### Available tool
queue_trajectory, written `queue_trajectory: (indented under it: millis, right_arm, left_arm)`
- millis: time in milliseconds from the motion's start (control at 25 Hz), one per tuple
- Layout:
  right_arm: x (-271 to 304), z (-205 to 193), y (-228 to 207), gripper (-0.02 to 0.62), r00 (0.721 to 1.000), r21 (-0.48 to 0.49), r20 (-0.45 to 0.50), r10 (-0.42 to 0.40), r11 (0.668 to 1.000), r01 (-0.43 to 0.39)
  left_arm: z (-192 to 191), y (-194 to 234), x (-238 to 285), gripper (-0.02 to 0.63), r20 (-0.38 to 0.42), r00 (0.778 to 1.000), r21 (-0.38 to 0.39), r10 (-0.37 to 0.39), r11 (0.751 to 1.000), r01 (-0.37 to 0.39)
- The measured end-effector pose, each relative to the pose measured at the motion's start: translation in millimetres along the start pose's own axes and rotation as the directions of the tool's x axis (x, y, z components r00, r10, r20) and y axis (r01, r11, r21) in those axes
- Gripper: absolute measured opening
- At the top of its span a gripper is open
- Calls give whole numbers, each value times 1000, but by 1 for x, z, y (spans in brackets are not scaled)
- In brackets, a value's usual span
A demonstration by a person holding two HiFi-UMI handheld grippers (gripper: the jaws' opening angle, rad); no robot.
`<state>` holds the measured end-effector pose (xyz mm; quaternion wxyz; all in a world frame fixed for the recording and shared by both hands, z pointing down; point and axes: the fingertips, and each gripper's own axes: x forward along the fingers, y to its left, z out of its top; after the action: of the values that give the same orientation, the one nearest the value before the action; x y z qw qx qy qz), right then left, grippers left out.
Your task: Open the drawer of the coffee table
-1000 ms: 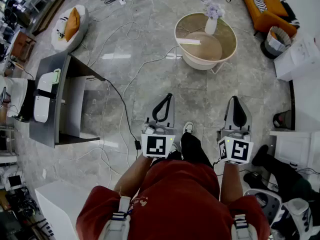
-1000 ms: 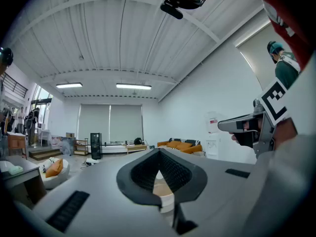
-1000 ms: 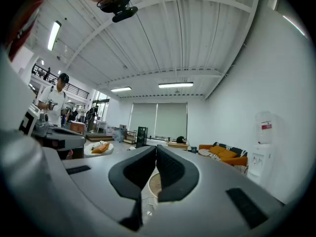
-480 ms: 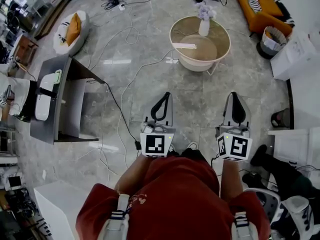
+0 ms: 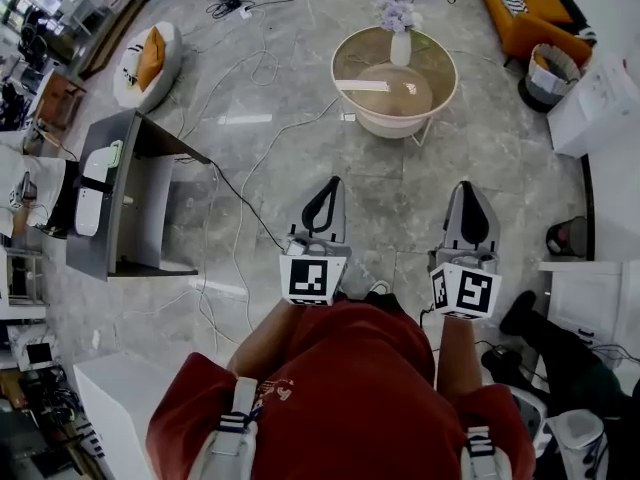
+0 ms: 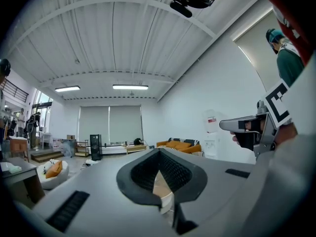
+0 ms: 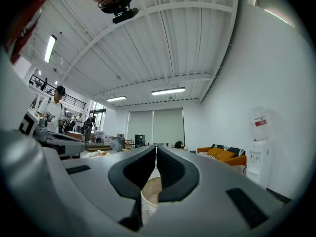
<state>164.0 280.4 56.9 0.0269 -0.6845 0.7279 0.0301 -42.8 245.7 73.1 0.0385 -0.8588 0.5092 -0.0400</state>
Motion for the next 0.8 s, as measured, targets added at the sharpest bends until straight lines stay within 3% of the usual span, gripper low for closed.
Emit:
queue_trajectory:
  millis: [400, 600, 800]
  right_arm:
    - [24, -29, -46, 23, 999, 32, -53, 7, 999, -5]
    - [62, -40, -48, 23, 998, 16, -58, 19, 1000, -18]
    - [123, -43, -45, 23, 998, 19, -59, 4, 1000, -3]
  left_arm:
    - [-13, -31, 45, 14, -34, 999, -6, 0, 1000, 0]
    - [-22, -16, 81, 14, -26, 1000, -35, -2, 999, 1]
    - [-29, 16, 130, 14, -82, 996, -47, -27, 999, 23]
